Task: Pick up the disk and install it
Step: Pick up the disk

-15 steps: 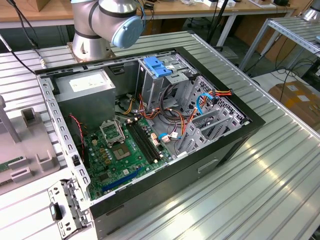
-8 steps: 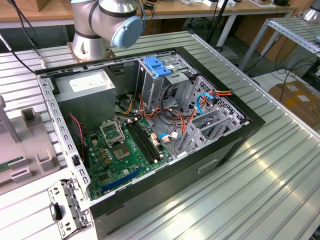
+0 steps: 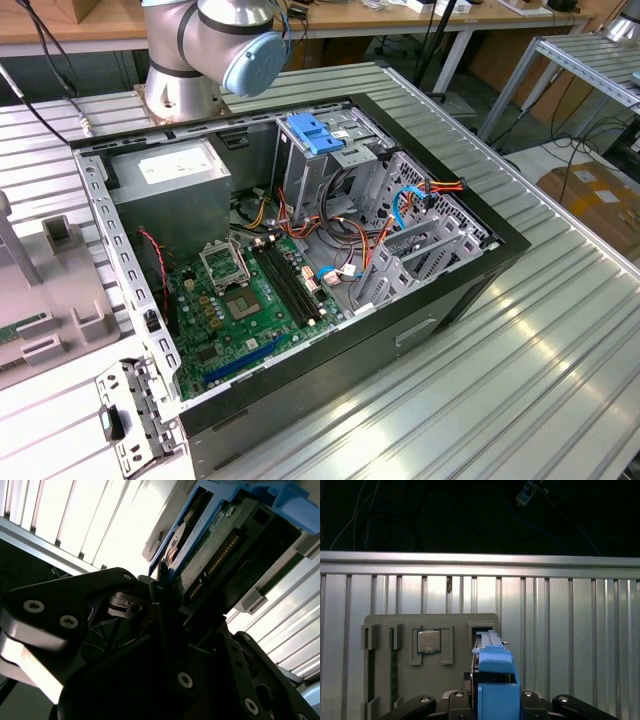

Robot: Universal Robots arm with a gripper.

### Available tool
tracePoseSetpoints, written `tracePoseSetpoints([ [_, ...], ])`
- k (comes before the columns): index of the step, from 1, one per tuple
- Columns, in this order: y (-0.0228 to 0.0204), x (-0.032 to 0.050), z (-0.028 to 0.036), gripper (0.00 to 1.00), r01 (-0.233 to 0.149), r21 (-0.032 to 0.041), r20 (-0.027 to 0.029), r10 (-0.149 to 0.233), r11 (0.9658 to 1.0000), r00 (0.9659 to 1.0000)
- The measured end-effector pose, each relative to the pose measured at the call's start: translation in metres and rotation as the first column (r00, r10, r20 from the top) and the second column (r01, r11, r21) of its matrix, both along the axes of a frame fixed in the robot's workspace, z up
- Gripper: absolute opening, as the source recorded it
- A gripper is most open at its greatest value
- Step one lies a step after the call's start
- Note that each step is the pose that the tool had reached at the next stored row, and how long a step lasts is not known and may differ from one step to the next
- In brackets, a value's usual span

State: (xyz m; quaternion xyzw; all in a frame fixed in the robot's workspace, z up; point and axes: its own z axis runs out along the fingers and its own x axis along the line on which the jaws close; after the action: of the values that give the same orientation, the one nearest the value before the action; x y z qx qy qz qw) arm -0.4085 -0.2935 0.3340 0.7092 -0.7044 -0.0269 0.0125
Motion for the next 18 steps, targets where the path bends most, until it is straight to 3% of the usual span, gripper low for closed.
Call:
tracePoseSetpoints([
  [7, 0.0000, 0.0000, 0.0002, 0.36, 0.000, 0.0000, -0.0001, 0.000, 1.0000, 1.0000],
  [18, 0.0000, 0.0000, 0.0103, 0.36, 0.000, 0.0000, -0.0001, 0.000, 1.0000, 1.0000],
])
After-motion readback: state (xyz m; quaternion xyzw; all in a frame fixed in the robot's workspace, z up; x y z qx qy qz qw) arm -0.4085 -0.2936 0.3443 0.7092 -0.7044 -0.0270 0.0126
